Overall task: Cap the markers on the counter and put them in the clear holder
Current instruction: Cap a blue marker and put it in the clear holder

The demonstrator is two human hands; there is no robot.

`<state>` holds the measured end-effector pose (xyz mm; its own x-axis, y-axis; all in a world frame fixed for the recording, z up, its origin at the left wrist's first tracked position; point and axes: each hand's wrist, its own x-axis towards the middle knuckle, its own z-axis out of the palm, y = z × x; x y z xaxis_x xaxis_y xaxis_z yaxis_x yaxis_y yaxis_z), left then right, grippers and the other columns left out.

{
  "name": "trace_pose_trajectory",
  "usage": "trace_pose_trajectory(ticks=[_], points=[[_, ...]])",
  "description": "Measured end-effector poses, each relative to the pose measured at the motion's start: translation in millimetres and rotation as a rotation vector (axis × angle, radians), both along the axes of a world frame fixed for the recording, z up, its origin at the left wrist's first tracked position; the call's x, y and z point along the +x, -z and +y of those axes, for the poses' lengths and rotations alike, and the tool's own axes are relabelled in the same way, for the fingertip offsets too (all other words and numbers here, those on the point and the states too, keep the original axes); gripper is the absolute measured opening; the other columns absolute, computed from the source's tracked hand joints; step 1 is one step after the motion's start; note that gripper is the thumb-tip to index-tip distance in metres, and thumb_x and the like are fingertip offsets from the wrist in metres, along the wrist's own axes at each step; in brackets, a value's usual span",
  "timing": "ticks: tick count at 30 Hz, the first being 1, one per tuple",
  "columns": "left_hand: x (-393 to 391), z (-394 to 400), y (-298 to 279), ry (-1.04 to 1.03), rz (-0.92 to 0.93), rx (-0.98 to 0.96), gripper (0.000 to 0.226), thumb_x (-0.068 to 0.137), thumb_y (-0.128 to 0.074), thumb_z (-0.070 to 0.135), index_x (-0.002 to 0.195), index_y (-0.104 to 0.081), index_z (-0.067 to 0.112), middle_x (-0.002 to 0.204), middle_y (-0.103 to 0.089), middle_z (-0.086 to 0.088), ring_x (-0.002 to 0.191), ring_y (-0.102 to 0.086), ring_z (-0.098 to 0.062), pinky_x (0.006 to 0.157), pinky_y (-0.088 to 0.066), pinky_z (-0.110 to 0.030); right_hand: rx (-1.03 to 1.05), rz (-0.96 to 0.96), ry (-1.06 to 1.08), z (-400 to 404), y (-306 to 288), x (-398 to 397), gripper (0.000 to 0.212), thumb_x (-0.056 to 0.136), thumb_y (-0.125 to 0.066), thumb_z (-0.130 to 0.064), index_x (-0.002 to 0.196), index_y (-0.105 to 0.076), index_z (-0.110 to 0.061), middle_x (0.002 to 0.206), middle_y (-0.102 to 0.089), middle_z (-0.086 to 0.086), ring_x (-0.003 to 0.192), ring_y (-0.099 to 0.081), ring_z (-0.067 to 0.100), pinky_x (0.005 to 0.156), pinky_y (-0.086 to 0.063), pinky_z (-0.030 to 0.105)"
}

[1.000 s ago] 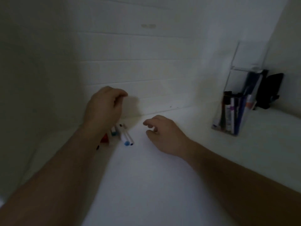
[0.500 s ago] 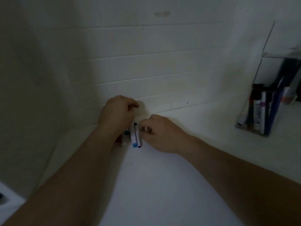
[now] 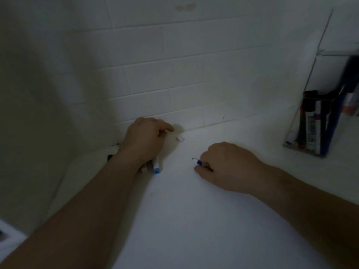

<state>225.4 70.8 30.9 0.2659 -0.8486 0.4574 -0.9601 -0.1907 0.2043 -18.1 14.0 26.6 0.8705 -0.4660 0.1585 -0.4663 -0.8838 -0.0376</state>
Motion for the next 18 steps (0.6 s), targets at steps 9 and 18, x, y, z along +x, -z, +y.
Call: trace_pose_trajectory(ticks=[9,18], points=[[-44.6,-24.0,2.8,0.034,-0.313,0.379,0.056,0.093,-0.048,0.026,0.146,-0.038,0.039,0.151,-0.041,0.007,0.132,-0.034,-0.029,0.102,-0.029,-0.048,0.206,-0.117,0.32,-41.4,-0.4,-20.3,0.05,0.085,-0.061,-0.068,0.09,-0.052,-0.018,0.086,-0.059,0.003,0.081,-0.056,0.02,0.072,-0.048,0.036],[-32.3,-25.8,4.0,0.003,-0.187,0.214,0.016,0.096,-0.057,0.043,0.107,-0.068,0.04,0.108,-0.069,0.008,0.102,-0.059,-0.022,0.091,-0.032,-0.04,0.248,-0.272,0.307,-49.1,4.8,-21.2,0.04,0.095,-0.055,-0.056,0.074,-0.054,-0.023,0.075,-0.063,0.0,0.074,-0.057,0.02,0.066,-0.044,0.034]])
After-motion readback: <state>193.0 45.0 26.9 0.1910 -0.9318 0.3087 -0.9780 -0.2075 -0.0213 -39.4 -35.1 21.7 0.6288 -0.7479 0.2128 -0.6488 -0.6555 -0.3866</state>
